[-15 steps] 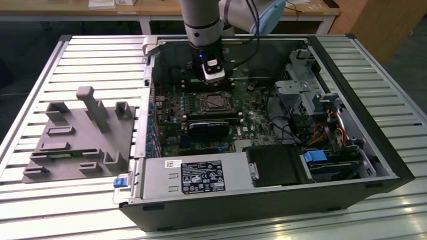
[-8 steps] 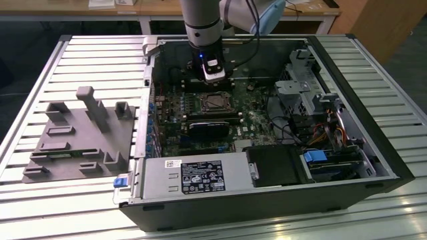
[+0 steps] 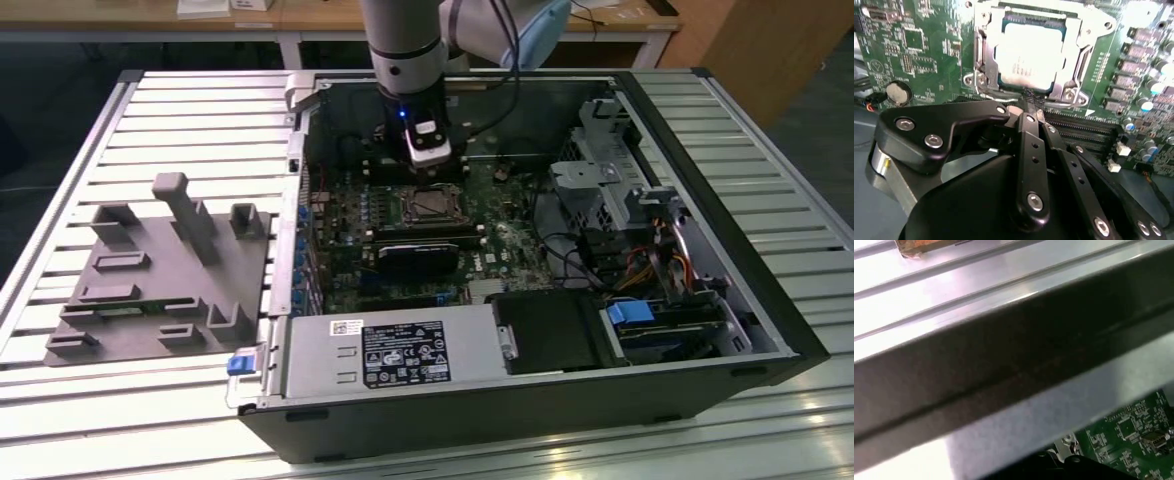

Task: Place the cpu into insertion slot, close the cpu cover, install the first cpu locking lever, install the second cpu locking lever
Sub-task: 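Install the first cpu locking lever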

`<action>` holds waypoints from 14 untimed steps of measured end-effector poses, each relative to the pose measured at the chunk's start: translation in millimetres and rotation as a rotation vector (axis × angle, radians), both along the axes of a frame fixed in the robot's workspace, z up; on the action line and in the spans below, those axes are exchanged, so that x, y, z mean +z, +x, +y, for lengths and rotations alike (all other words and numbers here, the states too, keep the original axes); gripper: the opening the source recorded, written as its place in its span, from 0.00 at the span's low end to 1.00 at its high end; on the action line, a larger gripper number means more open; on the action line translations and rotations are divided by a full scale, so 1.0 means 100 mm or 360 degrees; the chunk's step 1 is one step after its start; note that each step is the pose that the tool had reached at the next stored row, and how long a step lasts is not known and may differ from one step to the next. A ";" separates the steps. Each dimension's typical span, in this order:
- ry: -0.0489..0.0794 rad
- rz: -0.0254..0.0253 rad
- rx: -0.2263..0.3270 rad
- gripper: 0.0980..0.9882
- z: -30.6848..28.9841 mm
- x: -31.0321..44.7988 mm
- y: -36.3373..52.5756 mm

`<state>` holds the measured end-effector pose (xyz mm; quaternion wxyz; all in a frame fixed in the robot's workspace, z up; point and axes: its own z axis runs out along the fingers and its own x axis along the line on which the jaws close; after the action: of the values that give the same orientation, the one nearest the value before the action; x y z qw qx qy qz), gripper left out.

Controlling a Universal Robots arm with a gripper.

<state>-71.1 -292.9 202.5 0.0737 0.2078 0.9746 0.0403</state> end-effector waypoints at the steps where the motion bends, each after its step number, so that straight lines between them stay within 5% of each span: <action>1: -0.0012 -0.00001 0.0000 0.00 -0.006 0.000 0.000; 6: -0.0056 0.00000 0.0000 0.00 -0.056 0.000 0.000; 14: -0.0087 -0.00001 0.0000 0.00 -0.196 0.000 0.000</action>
<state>-71.1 -312.5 202.5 0.0794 0.2057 0.9753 0.0135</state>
